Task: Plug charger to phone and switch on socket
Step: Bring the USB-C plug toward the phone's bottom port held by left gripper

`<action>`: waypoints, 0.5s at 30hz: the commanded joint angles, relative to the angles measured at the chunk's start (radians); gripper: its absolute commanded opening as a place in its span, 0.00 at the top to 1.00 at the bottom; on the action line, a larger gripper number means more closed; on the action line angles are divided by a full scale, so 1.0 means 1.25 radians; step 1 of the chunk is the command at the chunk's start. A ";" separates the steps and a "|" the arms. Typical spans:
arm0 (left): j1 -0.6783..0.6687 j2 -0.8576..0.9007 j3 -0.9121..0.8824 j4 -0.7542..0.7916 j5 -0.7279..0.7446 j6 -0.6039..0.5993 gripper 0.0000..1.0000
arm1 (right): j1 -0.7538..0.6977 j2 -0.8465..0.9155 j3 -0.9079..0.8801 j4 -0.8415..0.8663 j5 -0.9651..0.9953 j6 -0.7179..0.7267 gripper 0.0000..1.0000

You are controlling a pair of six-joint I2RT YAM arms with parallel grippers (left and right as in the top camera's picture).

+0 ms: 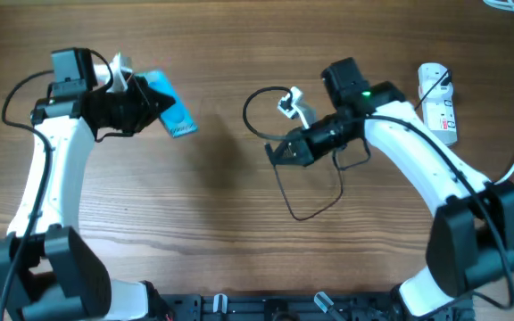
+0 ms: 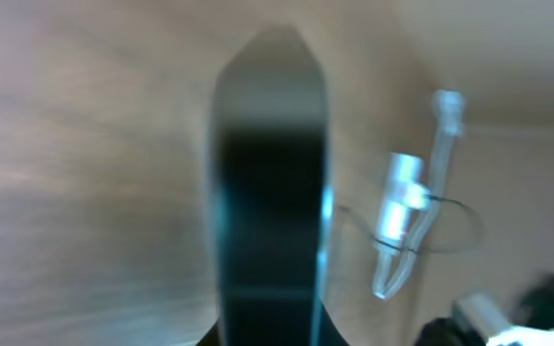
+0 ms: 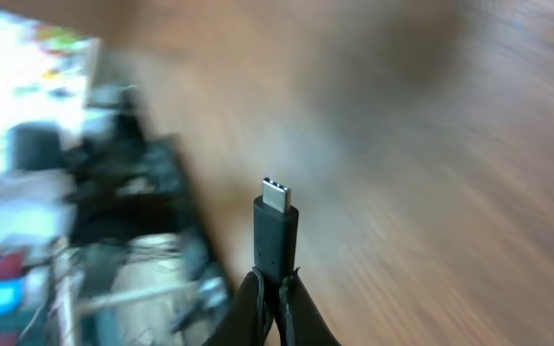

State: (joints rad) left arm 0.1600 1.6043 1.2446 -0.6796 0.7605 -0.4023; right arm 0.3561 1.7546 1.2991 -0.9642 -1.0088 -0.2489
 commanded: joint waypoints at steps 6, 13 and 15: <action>-0.001 -0.109 0.002 0.143 0.493 0.067 0.96 | 0.067 -0.009 0.001 -0.082 -0.378 -0.338 0.96; -0.013 -0.111 0.002 0.146 0.516 0.068 0.96 | 0.126 -0.010 0.002 0.052 -0.405 -0.140 0.95; -0.016 -0.111 0.002 0.149 0.516 0.068 0.96 | 0.132 -0.017 0.002 0.112 -0.362 -0.032 0.95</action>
State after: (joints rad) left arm 0.1497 1.4864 1.2434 -0.5030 1.3483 -0.3416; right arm 0.5106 1.7489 1.2976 -0.8806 -1.4750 -0.4976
